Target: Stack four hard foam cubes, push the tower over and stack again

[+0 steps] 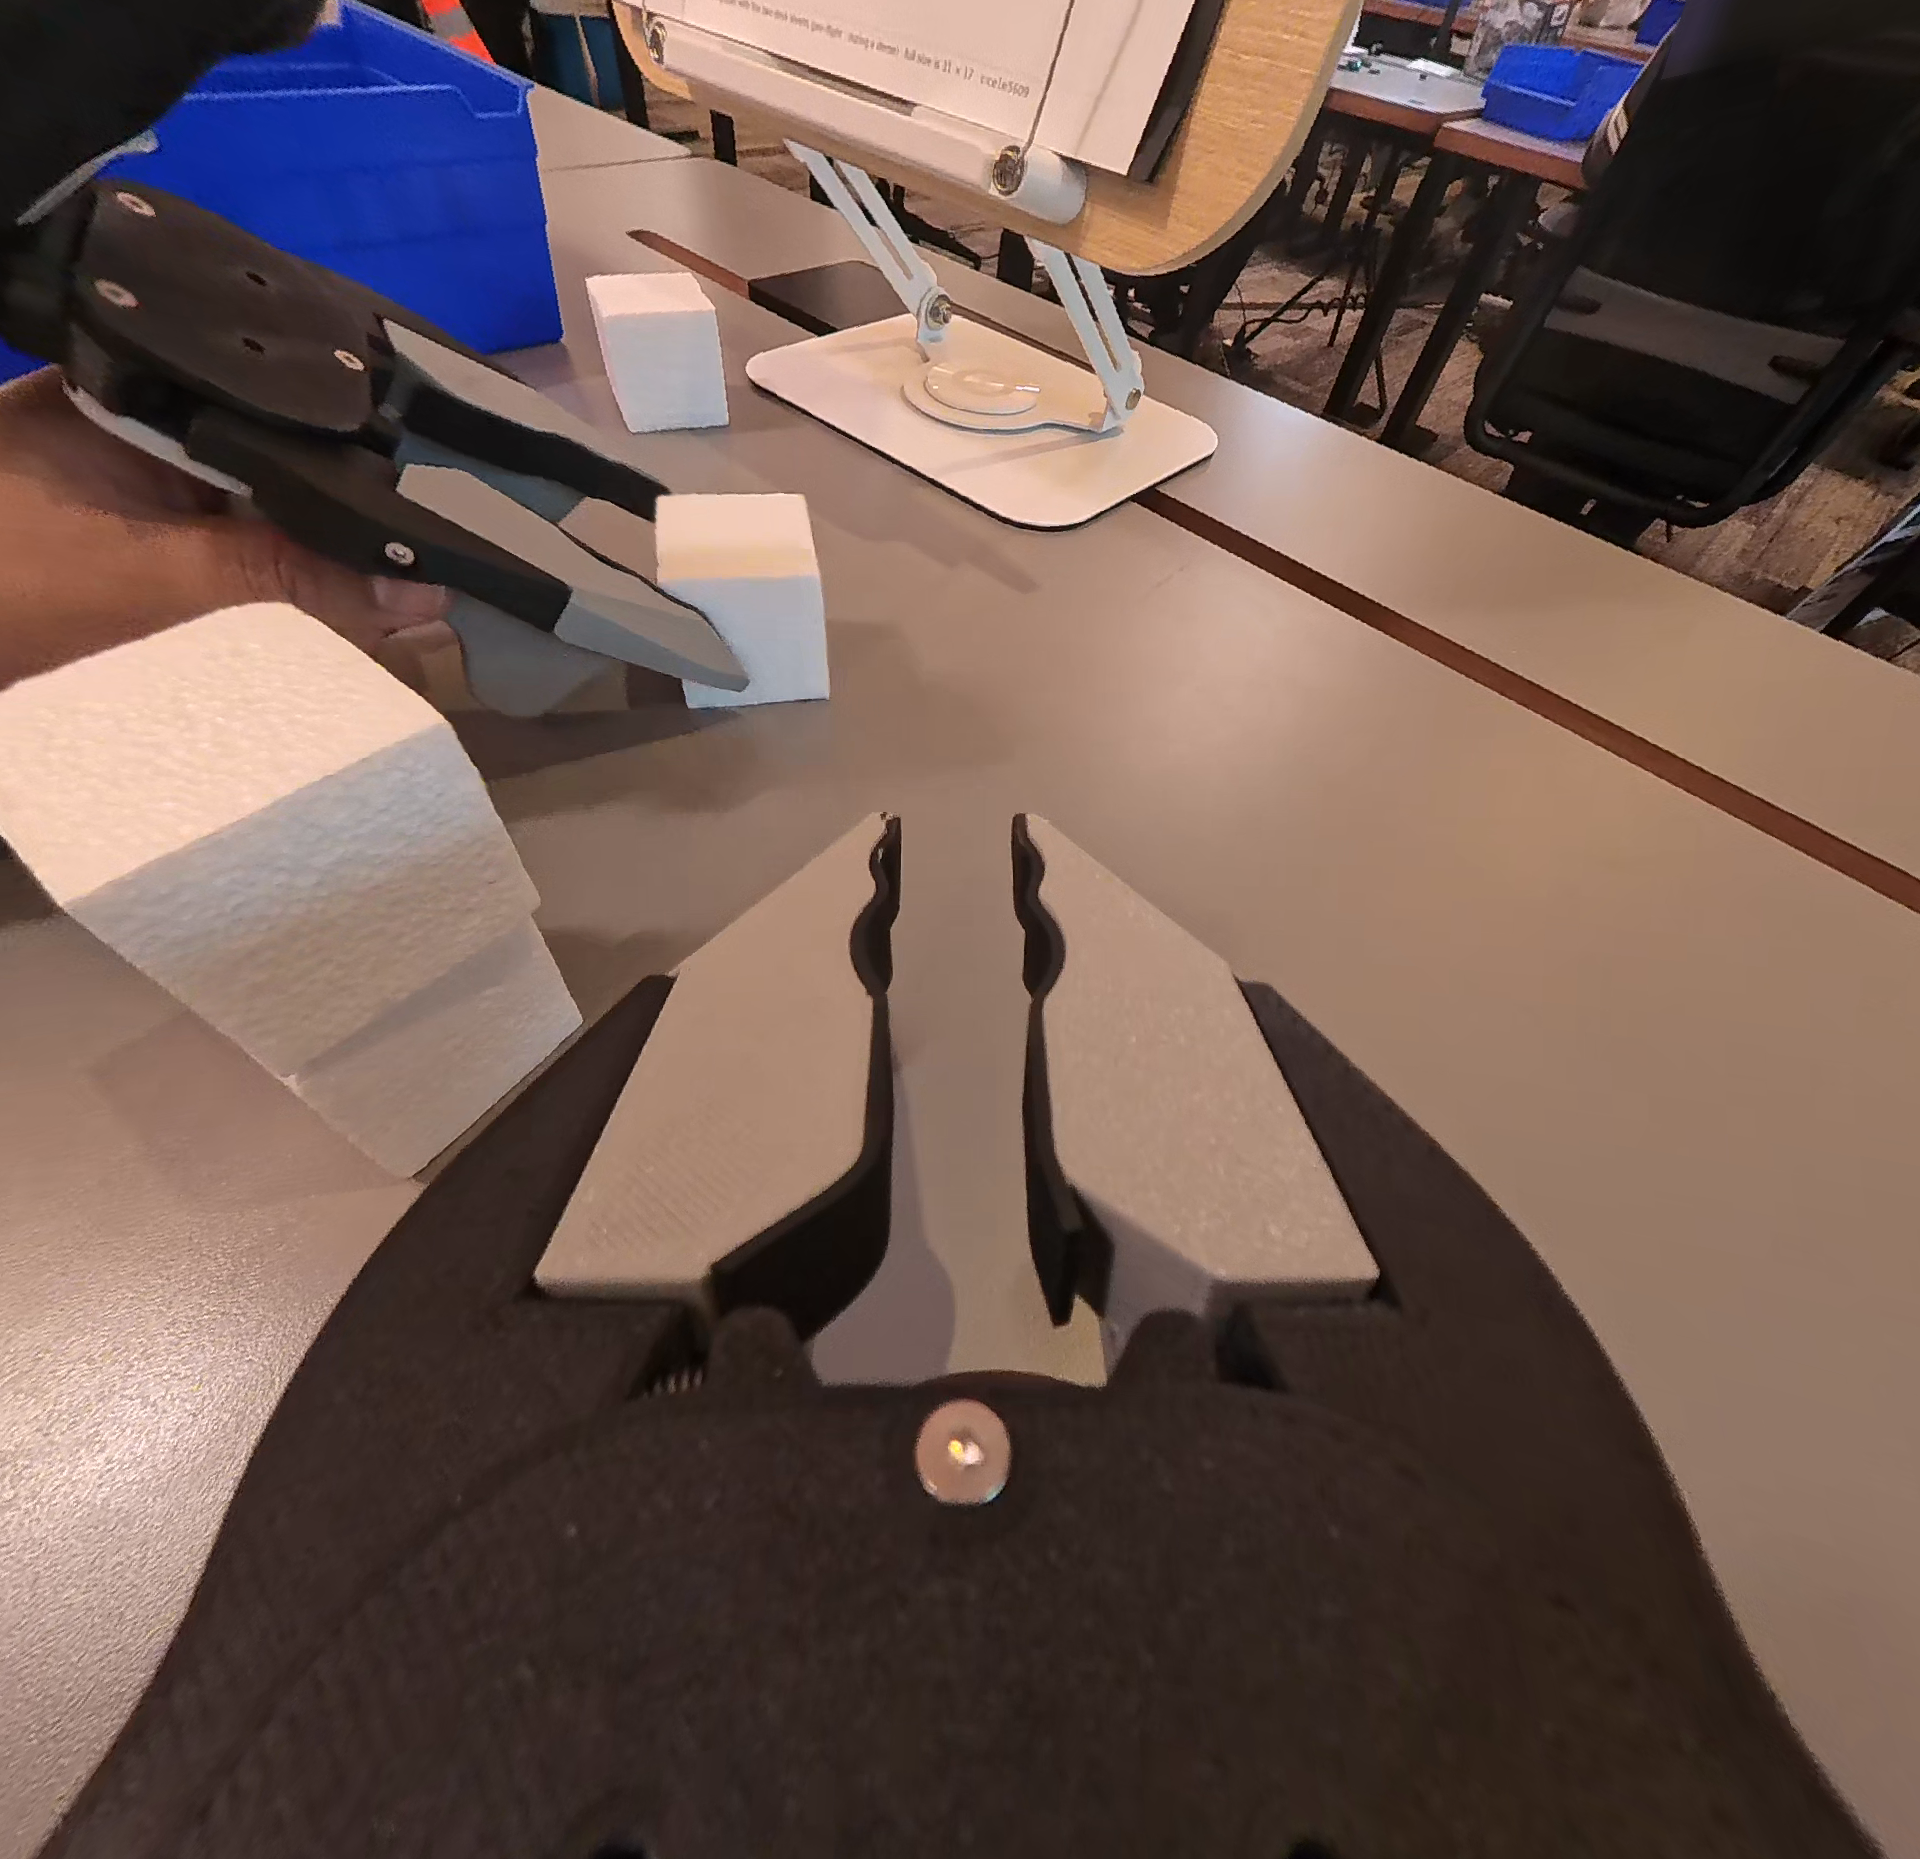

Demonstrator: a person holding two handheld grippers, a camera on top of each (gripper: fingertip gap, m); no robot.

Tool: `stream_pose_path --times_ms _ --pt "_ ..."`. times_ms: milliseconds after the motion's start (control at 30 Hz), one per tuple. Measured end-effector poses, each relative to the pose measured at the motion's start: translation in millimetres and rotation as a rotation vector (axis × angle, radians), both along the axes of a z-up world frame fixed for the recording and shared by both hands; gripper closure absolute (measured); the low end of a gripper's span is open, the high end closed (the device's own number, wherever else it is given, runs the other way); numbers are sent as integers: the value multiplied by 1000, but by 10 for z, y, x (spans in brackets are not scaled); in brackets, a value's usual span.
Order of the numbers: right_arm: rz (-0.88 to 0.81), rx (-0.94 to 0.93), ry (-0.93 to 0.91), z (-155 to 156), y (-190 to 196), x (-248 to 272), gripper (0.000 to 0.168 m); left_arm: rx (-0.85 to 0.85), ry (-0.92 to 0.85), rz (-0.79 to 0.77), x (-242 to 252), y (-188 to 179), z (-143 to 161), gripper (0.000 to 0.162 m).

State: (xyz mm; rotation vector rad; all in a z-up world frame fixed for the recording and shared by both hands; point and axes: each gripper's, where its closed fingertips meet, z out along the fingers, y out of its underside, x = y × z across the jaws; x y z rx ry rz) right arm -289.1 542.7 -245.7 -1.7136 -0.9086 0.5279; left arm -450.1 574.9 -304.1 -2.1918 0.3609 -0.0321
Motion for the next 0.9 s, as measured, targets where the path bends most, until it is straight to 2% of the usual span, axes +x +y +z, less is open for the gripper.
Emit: stream_pose_path --times_ms 167,333,500,567,667,833,900 --pt "1 3 16 38 -9 15 150 -19 -46 10 -141 -15 -11 79" --pt "9 -2 14 24 -17 -5 150 -9 -87 -85 -10 -37 24 75" --pt "20 3 0 5 -36 -37 150 -2 -29 -207 118 46 9 70" --pt "20 3 -1 2 -34 -37 150 -18 -35 -228 135 53 -11 75" --pt "19 -6 2 -6 -26 -36 149 -27 -61 -215 114 63 -11 103" --pt "18 -1 -6 -7 -33 -36 150 -27 -124 -237 124 21 41 104" --pt "17 0 -2 4 -34 -31 150 -12 -176 -285 193 -63 170 104"
